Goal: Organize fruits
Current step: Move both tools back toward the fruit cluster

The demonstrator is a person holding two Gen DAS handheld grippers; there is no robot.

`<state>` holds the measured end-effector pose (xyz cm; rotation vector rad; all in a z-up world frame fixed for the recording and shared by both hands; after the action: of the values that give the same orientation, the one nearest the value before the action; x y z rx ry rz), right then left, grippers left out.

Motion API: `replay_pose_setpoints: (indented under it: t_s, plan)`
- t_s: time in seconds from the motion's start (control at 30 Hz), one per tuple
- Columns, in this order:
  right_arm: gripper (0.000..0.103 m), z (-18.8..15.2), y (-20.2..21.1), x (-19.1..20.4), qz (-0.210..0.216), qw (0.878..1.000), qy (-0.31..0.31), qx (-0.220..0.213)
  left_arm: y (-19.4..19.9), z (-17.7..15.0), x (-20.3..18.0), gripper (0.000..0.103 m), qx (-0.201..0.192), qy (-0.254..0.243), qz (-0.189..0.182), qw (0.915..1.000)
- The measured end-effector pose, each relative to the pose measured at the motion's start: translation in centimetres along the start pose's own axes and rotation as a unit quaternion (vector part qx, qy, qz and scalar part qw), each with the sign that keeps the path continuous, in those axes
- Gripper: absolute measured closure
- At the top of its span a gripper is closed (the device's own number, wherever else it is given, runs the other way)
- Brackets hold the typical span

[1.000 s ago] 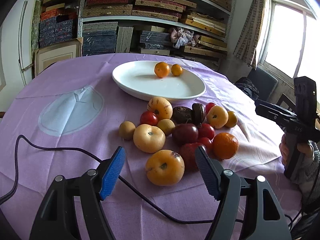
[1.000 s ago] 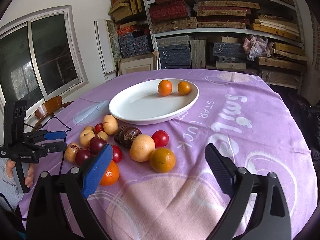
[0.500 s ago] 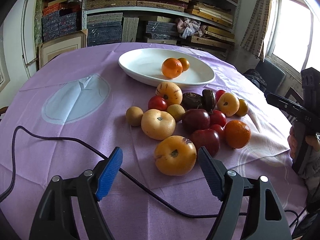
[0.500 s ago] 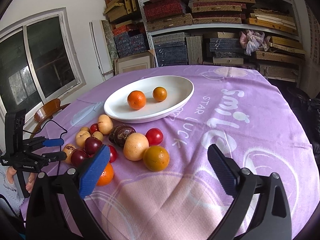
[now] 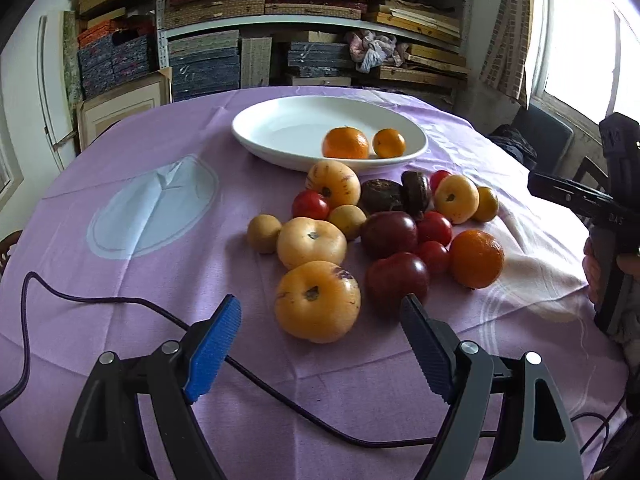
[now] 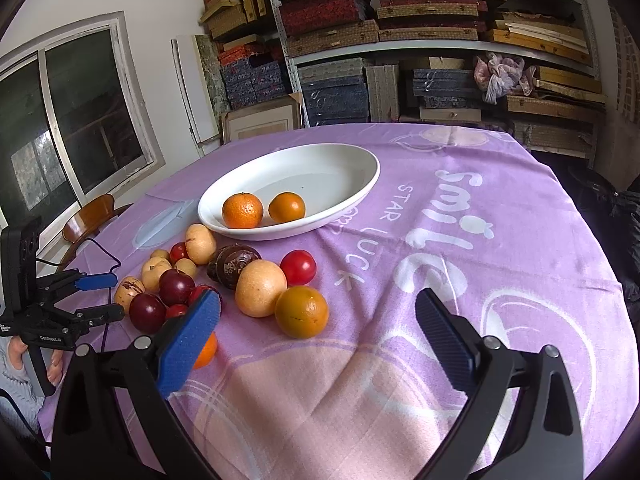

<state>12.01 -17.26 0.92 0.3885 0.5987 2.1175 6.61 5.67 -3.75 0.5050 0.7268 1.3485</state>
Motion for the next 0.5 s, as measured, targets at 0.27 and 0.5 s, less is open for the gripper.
replay_pose_setpoints:
  t_s: [0.27,0.5]
  plan:
    - [0.007,-0.2,-0.1,0.1,0.002,1.000,-0.002,0.005,-0.7,0.0,0.1,0.022,0.015,0.029,-0.036,0.9988]
    - [0.008,-0.6,-0.5,0.5,0.006,1.000,0.004,0.020,-0.7,0.1,-0.9,0.025,0.010,0.014,-0.034,0.9993]
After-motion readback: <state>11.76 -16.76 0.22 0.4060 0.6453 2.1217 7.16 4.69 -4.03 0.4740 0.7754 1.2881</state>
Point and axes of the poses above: each gripper's, at about its wrist camera, not at the fingertips, and y roughly against the way its jaws point, x to its left, z to its top, the point moved 9 cm from there along -y, roughly the way its jaws point, and after that the axes turned 11 degrees about y, right-handed, at the moved point
